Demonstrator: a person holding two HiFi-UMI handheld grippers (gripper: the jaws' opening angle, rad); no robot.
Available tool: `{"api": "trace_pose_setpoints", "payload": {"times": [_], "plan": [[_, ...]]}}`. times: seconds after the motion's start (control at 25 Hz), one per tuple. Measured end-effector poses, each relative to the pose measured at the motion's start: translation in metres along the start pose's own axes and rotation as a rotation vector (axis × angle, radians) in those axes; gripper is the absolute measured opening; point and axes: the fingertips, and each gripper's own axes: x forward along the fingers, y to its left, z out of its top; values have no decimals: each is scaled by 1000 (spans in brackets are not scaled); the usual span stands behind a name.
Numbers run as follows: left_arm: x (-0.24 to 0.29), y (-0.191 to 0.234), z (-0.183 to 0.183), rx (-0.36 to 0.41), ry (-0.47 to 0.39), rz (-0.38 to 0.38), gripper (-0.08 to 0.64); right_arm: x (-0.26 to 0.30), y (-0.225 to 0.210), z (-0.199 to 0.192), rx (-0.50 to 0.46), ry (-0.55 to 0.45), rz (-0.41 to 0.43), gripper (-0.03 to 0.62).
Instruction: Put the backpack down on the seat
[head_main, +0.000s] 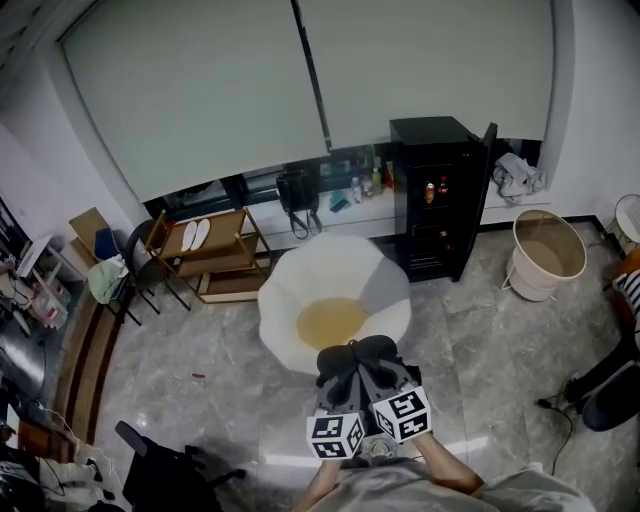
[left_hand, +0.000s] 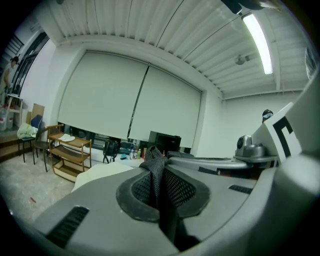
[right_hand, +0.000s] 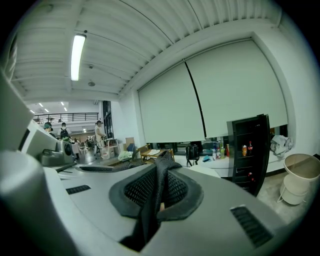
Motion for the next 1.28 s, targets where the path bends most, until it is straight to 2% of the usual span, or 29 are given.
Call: {"api": "trace_pose_setpoints", "payload": {"times": [0.56,1.0,1.28], "plan": [[26,2,6,3,-4,5,43,15,-22,6,3,-10,9,35],[44,25,-4,-24,18,32,43,44,-28,-8,15,34,38,35],[65,49,4,-26,3,42,43,76,-35,-3,-3,34,55,35]]}}
